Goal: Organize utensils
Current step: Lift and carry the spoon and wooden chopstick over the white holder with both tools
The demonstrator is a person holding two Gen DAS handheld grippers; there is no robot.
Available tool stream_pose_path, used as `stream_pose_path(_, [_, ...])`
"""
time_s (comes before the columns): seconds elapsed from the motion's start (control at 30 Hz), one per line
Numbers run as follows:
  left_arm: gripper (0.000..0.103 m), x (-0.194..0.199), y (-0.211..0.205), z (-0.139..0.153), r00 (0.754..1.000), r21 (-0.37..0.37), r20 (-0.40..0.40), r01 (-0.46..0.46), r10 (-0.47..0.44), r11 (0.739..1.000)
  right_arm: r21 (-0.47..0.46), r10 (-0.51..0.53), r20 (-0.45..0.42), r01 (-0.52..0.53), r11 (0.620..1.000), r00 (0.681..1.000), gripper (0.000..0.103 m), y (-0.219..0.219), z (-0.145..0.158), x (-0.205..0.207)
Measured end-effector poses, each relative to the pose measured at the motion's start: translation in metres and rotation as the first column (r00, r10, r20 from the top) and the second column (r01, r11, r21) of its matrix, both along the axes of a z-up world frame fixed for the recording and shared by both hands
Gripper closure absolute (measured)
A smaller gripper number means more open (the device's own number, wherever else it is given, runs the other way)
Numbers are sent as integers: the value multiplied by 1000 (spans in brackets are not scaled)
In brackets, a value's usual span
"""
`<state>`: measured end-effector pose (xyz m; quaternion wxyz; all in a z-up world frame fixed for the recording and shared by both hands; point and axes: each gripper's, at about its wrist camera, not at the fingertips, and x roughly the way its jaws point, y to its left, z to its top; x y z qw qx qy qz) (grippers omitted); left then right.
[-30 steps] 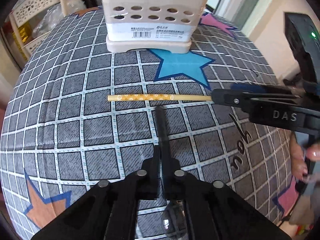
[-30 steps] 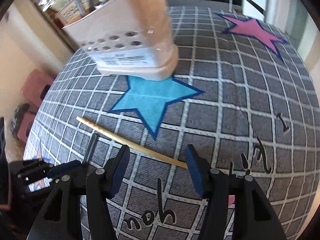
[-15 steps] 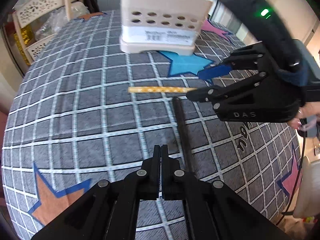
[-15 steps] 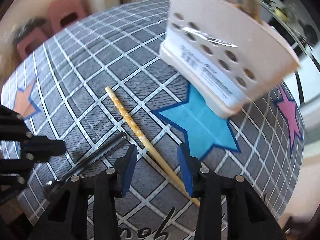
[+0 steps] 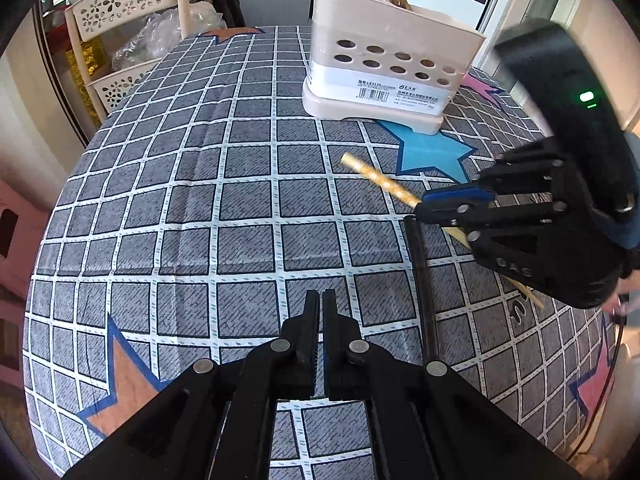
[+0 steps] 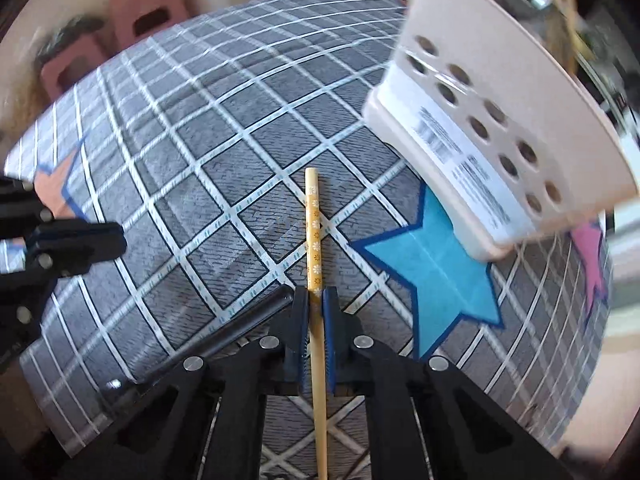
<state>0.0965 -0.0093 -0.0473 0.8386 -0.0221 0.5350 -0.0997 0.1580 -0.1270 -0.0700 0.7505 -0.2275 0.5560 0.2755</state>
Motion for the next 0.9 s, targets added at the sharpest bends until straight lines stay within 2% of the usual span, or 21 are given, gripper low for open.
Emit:
stream_pose_path(0.1, [70,0,-2,0,1000,-5,-4,0,0,1000,98,-99,-15,100,990,995,95,-18,12,-7])
stream_pose_path(0.2, [69,0,-6,3,1000,-10,5,0,0,1000,180,-206,-31,208,961,978,95,-44,25,-10])
stream_pose_path(0.27, [0,0,-10,6,1000,-16,9,5,-5,1000,232,-276,-48,279,932,960,95,-61,32,-11])
stream_pose_path(0.3, [0,-1,-12,9,999,-12,34,-9,10,1000,257,-318,-52,321,912,947,95,-70,37,-15])
stream_pose_path(0.4, [0,1,-25,9,998,22,66,18,-20,1000,302,-398,-46,392,869,916,95,-87,51,-26])
stream_pose_path(0.5, [0,9,-38,3,997,50,65,32,-35,998,346,-446,-37,430,834,895,95,-89,59,-37])
stream_pose_path(0.63, [0,26,-52,-16,999,42,-6,51,-51,998,396,-483,-46,460,795,874,95,-107,72,-44])
stream_pose_path(0.73, [0,41,-63,-39,991,54,-114,74,-67,996,423,-505,-46,475,772,862,96,-112,77,-53])
stream_pose_path(0.9, [0,50,-79,-50,987,129,-124,115,-99,985,456,-523,-49,485,747,851,96,-117,81,-62])
